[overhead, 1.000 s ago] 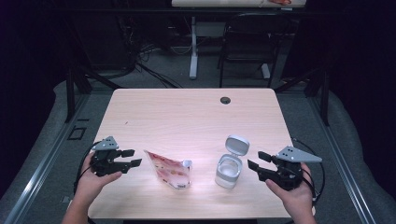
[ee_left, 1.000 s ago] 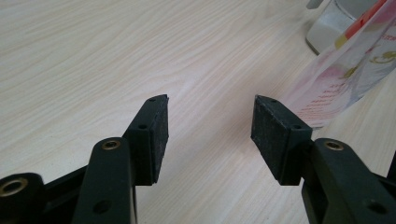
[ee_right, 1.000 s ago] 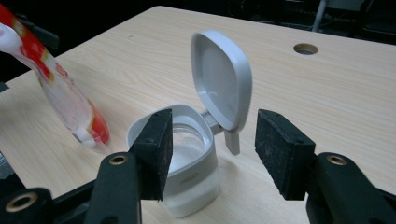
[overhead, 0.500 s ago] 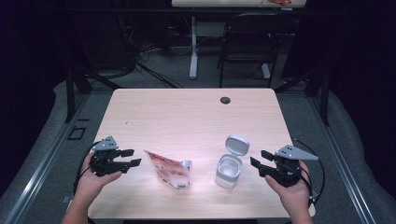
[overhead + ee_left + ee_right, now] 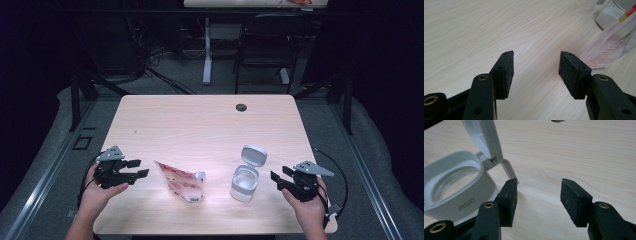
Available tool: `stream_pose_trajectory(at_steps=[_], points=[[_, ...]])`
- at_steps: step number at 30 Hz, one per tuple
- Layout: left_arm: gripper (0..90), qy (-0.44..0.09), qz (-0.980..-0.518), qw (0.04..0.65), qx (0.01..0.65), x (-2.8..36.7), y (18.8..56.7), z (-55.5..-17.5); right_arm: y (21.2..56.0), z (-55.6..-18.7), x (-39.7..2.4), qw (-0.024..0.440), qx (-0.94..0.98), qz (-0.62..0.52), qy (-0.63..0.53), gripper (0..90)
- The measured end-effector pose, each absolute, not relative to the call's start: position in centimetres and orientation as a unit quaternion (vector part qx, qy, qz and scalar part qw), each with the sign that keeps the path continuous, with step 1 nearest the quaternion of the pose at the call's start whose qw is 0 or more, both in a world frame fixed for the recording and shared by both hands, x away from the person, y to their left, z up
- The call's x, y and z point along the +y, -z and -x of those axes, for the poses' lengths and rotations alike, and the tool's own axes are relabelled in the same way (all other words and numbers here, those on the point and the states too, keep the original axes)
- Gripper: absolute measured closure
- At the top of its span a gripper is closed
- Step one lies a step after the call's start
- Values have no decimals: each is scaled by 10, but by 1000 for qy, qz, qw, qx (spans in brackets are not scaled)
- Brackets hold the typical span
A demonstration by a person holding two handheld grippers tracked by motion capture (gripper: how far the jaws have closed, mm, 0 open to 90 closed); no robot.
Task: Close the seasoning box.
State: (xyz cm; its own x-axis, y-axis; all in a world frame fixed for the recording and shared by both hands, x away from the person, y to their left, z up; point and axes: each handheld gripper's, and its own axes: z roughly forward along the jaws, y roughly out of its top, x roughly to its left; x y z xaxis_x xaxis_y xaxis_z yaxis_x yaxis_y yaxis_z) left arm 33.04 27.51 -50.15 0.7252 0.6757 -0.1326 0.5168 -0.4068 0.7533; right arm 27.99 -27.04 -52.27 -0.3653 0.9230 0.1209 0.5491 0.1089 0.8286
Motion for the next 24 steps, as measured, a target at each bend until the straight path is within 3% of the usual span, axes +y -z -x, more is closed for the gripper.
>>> stream_pose_trajectory(at_steps=[24], points=[[462,-91,-836,398,366,269,516,-335,556,-288,-272,214,710,-542,-394,473]])
